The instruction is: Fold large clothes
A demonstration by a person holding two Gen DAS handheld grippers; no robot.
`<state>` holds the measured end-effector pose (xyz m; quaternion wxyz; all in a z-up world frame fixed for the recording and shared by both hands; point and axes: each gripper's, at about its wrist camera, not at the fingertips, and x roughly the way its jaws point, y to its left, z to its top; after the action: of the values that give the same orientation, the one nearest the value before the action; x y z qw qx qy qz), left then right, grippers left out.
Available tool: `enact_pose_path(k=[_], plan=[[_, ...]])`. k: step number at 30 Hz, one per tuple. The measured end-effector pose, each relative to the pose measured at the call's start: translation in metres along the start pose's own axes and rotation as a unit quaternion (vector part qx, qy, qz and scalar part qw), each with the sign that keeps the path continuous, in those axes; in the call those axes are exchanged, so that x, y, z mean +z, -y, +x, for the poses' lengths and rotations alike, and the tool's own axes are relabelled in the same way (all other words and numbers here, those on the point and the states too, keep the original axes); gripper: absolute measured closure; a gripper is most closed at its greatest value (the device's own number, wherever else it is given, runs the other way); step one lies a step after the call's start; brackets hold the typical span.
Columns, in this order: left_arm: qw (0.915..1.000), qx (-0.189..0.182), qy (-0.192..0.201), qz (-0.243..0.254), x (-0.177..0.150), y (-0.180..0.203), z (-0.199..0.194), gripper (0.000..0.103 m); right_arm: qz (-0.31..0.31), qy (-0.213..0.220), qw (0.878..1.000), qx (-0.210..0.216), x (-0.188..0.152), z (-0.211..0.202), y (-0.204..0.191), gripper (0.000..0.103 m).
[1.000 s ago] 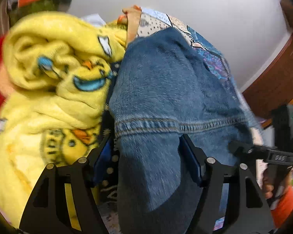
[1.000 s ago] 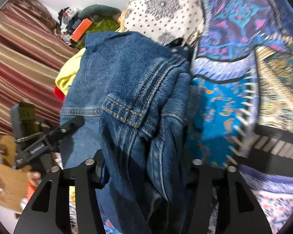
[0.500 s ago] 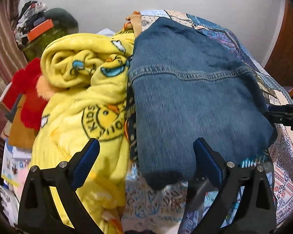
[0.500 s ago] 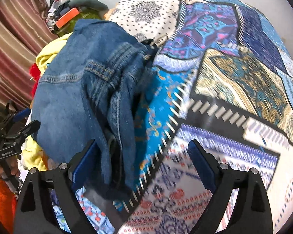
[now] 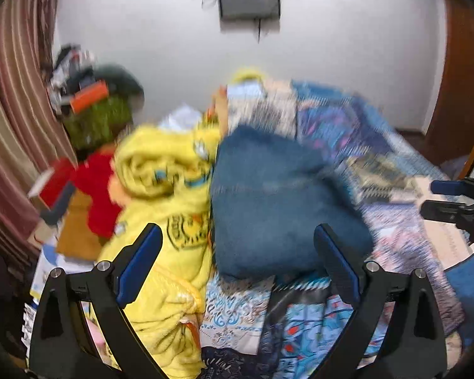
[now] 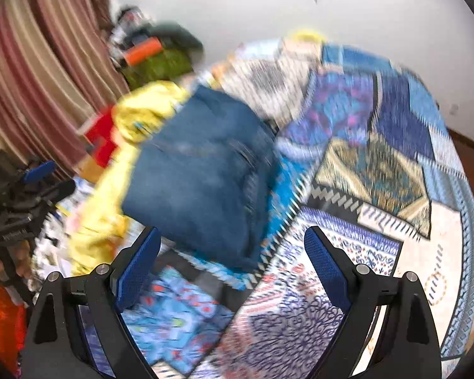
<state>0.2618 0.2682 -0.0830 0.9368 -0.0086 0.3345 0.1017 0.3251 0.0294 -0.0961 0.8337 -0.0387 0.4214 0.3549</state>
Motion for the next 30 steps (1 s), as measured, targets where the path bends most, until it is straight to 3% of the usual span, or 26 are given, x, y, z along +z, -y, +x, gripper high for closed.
enact_pose_path(k=[6,13,16,22,27,30], plan=[[0.9928,-0.027,0.116,-0.016,0.011,0.022,-0.109,0.006,-0.025,0.119,0.992,0.031,-0.002,-0.095,-0.040,0.012],[0.9735,-0.048,0.222,-0.030,-0.005,0.046,-0.208,0.006,-0.054,0.259,0.964,0.040,-0.032,-0.200,-0.078,0.012],[0.9664,-0.050,0.250,-0.033,-0.018,0.057,-0.237,0.006,-0.064,0.301,0.951,0.032,-0.050,-0.227,-0.091,0.012],[0.9539,-0.034,0.296,-0.035,-0.047,0.076,-0.283,0.006,-0.059,0.346,0.936,0.024,-0.082,-0.251,-0.106,0.012],[0.9529,-0.033,0.299,-0.041,-0.059,0.085,-0.297,0.005,-0.062,0.354,0.933,-0.010,-0.090,-0.251,-0.110,0.012],[0.9543,-0.029,0.294,-0.045,-0.062,0.087,-0.299,0.002,-0.061,0.355,0.933,-0.022,-0.094,-0.253,-0.111,0.000]])
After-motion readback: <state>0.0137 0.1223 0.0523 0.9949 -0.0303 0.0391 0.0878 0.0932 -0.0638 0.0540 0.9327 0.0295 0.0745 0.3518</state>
